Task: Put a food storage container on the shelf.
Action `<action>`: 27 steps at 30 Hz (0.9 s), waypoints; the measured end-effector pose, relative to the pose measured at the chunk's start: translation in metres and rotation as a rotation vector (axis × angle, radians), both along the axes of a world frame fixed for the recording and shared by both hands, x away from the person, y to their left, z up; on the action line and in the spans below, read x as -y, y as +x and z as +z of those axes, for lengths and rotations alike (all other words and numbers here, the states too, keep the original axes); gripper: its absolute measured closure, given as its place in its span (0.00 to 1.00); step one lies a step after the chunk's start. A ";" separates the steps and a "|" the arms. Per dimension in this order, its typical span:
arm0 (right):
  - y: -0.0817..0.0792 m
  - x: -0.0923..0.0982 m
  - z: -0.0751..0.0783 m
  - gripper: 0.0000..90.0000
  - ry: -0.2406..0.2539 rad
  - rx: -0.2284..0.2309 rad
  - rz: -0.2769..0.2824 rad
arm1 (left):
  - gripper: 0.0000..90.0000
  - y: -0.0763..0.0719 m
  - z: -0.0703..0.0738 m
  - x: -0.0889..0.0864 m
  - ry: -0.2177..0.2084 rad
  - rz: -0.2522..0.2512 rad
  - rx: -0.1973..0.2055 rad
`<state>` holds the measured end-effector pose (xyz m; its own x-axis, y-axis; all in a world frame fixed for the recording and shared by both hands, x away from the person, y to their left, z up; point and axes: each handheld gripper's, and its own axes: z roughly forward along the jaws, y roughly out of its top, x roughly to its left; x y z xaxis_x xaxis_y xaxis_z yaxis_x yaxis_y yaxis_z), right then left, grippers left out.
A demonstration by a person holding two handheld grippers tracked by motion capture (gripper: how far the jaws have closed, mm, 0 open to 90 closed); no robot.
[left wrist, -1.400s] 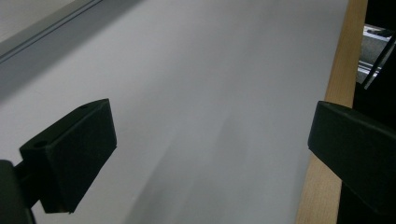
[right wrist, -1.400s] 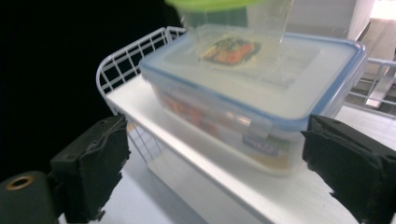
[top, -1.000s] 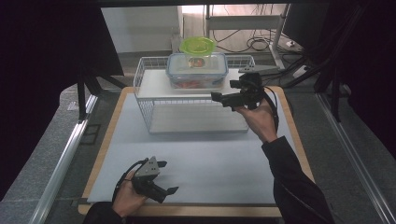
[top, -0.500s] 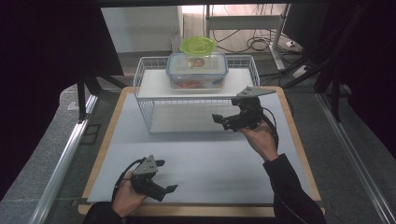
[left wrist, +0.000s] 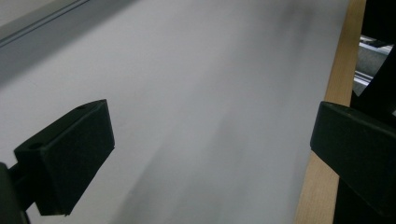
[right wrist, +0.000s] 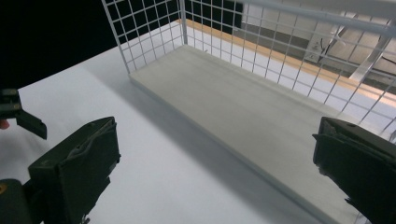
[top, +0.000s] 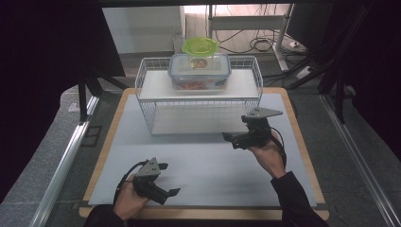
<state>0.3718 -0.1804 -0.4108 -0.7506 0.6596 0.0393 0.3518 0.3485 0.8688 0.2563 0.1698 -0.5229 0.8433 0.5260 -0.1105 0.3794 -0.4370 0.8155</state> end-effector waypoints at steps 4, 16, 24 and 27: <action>-0.006 0.004 -0.008 0.00 -0.009 -0.011 0.001 | 0.00 0.000 0.000 0.000 0.001 0.004 -0.001; -0.031 0.020 -0.037 0.00 -0.022 -0.077 0.003 | 0.00 0.000 -0.002 0.000 0.040 0.007 0.037; -0.047 0.035 -0.052 0.00 -0.041 -0.078 -0.022 | 0.00 0.000 -0.003 0.001 0.049 0.005 0.038; -0.052 0.038 -0.058 0.00 -0.060 -0.075 -0.025 | 0.00 0.000 -0.003 0.001 0.050 0.004 0.039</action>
<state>0.3197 -0.2187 -0.4689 -0.7301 0.6811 0.0552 0.4246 0.3890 0.8176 0.2564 0.1685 -0.5255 0.8444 0.5333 -0.0509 0.3495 -0.4764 0.8068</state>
